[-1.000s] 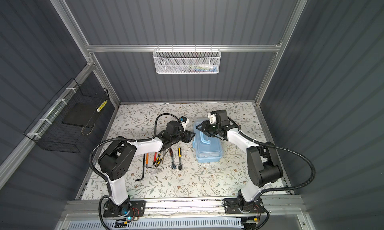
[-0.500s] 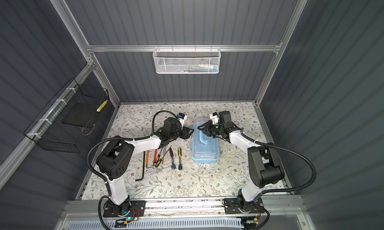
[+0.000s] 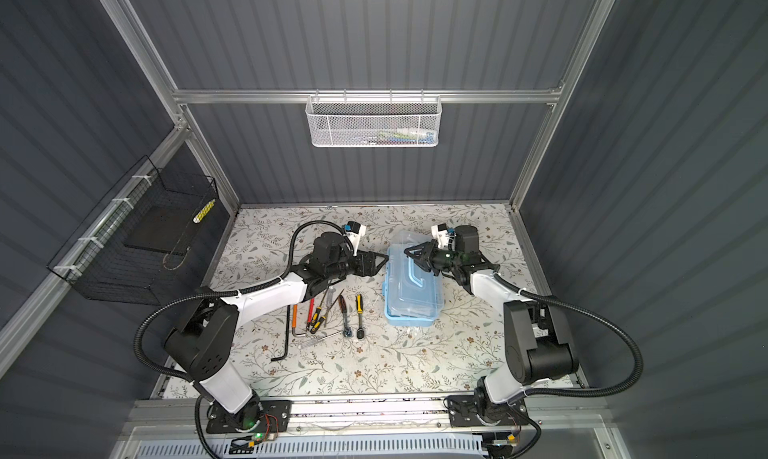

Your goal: Pack the tool kit

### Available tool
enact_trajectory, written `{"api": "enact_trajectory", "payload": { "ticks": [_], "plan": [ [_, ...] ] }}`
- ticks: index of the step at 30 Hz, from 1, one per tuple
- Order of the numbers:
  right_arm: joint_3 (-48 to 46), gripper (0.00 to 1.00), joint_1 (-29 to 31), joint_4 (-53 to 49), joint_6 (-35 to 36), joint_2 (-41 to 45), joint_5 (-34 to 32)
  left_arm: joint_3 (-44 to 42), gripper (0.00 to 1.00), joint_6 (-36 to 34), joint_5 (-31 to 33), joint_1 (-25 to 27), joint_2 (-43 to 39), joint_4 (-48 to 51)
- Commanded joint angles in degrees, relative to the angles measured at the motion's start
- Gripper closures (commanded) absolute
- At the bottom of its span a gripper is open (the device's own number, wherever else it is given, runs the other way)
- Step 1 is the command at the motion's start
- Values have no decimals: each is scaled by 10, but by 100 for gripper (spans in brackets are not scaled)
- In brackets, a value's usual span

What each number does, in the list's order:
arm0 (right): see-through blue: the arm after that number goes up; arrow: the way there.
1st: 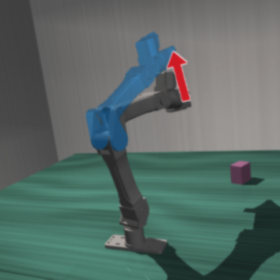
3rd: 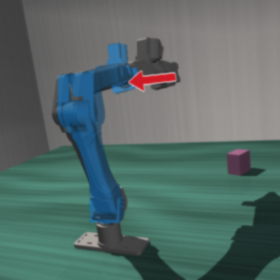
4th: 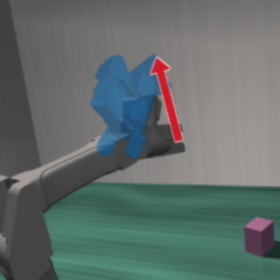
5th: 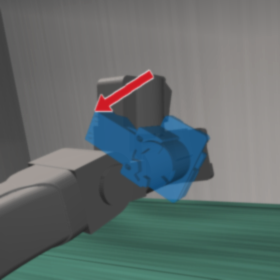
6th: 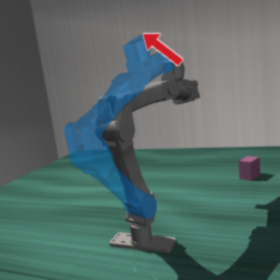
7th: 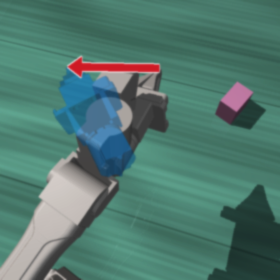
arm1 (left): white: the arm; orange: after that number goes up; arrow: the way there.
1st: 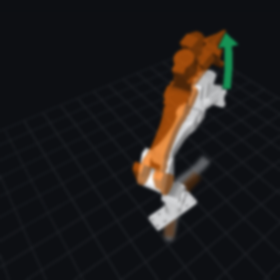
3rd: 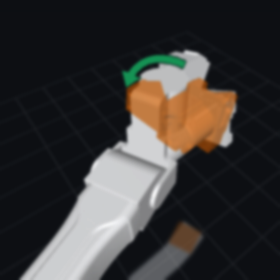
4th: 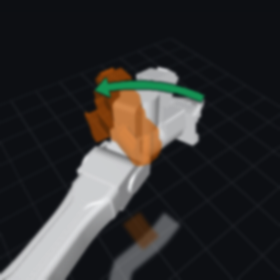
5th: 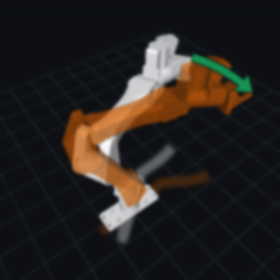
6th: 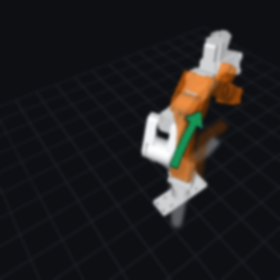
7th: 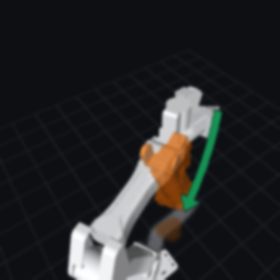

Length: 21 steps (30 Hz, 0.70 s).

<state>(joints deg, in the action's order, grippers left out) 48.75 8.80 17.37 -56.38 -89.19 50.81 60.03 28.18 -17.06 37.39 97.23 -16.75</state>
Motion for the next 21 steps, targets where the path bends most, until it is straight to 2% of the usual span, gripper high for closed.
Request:
{"api": "enact_trajectory", "payload": {
  "ticks": [1, 11, 21],
  "plan": [
    [-9, 96, -6, 62, 0, 15, 35, -13, 14, 72, -59, -2, -10, 0],
    [-29, 96, -15, 99, -17, 22, 39, -54, 1, 155, -69, 50, -22, -67],
    [-29, 96, -15, 94, -15, 23, 33, -74, 1, 213, -66, 89, -11, -130]
  ]
}}
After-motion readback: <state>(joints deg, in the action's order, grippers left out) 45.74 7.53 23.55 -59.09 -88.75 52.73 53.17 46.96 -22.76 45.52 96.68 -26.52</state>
